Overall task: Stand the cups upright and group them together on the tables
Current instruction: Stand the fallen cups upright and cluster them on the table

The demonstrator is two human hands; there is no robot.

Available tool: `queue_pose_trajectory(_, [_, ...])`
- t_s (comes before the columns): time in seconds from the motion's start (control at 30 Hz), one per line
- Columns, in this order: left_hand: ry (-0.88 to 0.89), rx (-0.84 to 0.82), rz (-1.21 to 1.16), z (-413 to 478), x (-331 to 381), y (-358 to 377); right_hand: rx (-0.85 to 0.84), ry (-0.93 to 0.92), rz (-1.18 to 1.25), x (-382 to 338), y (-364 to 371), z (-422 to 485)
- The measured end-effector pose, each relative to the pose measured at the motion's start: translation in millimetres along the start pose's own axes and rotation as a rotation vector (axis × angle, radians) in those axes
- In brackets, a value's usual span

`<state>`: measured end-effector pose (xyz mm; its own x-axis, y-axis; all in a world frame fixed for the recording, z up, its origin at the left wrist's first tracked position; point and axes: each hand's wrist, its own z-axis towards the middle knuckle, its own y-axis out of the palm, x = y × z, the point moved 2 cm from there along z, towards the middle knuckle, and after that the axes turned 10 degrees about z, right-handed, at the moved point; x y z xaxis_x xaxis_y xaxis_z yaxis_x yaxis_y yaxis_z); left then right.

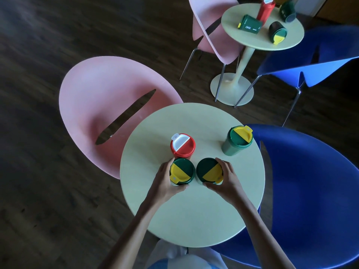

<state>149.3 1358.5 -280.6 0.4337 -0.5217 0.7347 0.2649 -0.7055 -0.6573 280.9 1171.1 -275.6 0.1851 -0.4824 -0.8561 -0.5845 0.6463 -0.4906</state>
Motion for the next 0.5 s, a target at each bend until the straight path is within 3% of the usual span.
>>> queue_pose_trajectory(0.5, [0.002,0.000,-0.018,-3.1,6.9,5.0,0.036,-0.004,-0.003,-1.6,-4.9,-5.3])
